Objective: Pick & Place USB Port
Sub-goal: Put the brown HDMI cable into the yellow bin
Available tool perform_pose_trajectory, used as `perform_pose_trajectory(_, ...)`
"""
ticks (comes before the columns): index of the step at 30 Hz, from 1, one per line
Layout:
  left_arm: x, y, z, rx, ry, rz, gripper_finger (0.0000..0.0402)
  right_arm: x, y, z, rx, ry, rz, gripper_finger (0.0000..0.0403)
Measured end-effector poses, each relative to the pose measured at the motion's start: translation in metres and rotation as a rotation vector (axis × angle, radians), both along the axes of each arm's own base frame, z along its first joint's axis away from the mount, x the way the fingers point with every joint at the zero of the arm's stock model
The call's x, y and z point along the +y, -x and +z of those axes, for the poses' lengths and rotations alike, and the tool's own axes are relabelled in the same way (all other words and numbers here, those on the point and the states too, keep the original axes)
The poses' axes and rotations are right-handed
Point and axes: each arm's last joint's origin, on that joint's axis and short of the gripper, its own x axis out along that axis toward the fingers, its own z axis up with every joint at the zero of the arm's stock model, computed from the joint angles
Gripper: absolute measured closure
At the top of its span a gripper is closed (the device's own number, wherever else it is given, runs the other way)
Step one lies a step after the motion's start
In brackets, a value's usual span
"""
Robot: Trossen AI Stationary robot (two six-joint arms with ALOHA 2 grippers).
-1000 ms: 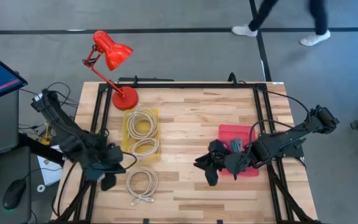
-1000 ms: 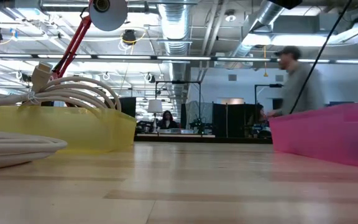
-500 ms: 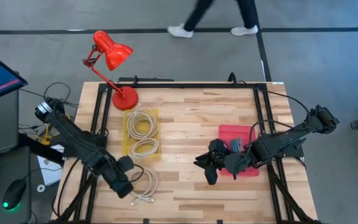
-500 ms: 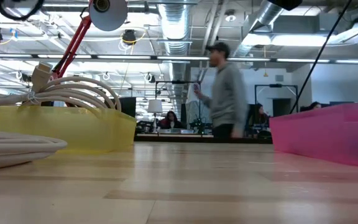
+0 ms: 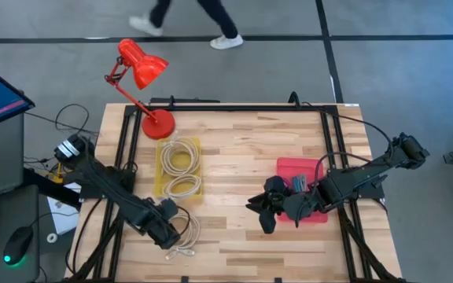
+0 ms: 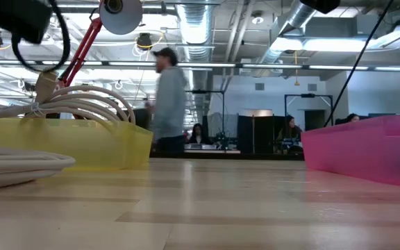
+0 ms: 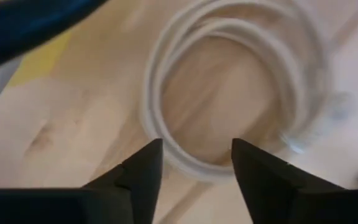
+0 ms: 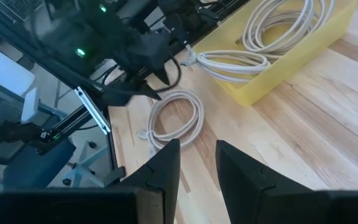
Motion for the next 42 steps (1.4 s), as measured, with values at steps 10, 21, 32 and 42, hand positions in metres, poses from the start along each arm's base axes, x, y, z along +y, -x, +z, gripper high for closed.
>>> perform_pose_trajectory(10,0.008,0.002,-0.047,0.130,-0.115,0.042,0.0170,0.000,0.000,0.000,-0.002,-0.001,0.000,0.0308)
perform_pose_trajectory(21,0.008,0.002,-0.065,0.033,-0.031,0.044,0.0219,0.000,0.000,0.000,-0.002,0.000,0.000,0.0308)
perform_pose_trajectory(32,0.007,0.001,-0.065,0.020,-0.019,0.043,0.0383,-0.001,0.001,-0.002,0.018,0.020,-0.015,0.0308)
perform_pose_trajectory(42,0.011,0.006,-0.023,-0.149,0.115,0.037,0.0386,-0.002,0.001,-0.002,0.022,0.022,-0.019,0.0308)
